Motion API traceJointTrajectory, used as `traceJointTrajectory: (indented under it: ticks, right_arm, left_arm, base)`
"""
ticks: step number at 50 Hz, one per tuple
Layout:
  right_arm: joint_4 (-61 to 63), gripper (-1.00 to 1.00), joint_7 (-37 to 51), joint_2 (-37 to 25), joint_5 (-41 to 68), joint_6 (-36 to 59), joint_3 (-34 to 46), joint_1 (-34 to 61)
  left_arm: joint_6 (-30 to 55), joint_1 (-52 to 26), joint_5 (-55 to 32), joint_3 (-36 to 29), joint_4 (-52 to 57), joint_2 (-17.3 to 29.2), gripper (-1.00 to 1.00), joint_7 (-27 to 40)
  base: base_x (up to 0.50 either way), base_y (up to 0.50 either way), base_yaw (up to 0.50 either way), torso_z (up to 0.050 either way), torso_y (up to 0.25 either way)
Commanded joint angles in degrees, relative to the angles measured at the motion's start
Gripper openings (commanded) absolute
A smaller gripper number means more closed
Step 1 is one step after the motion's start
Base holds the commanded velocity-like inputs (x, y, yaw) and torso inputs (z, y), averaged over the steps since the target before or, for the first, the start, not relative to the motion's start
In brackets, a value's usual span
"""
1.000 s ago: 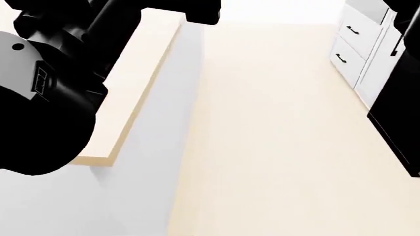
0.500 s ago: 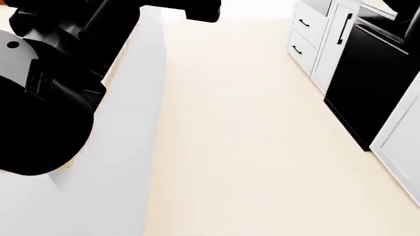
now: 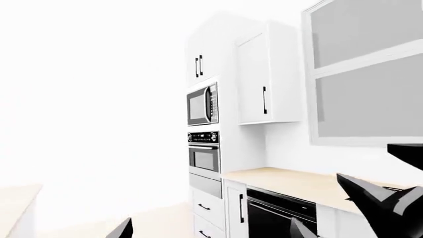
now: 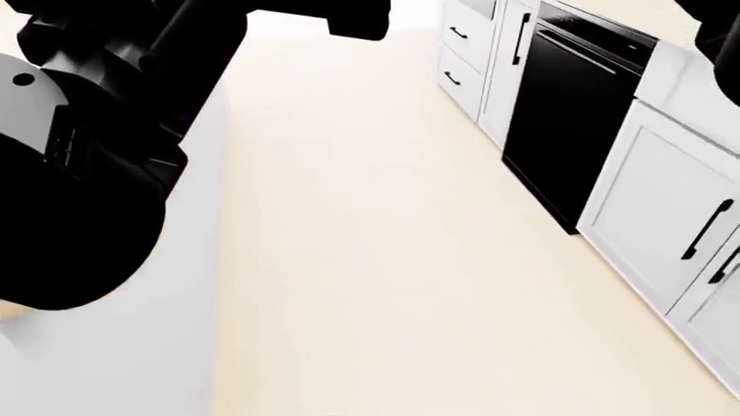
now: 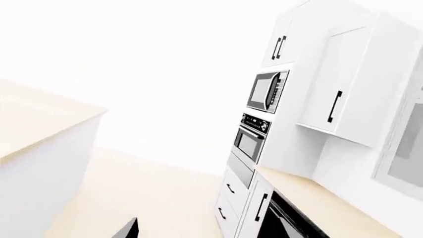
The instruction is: Move the drinks to the dining counter.
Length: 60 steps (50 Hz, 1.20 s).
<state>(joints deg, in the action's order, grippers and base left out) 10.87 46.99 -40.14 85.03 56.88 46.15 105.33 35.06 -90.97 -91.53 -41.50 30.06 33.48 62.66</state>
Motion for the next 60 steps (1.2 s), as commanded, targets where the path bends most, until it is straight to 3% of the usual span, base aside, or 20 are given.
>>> traceJointTrajectory:
  ticks: [1,60]
  right_arm:
    - [-0.1,1.0,-0.3,0.1,-0.2,0.0,0.1,-0.1]
    - [0.0,1.0,0.1,-0.3,0.7,0.3,-0.4,0.4]
  left_arm:
    - [-0.1,0.0,0.0,0.1,-0.1,0.0,1.0,-0.1]
    - [-0.2,-0.3,-0.3,0.1,0.0,0.2,1.0,0.0]
  base:
    - [-0.02,-0.1,-0.5,0.0,0.0]
    - [-0.04,-0.08,-0.5,0.0,0.0]
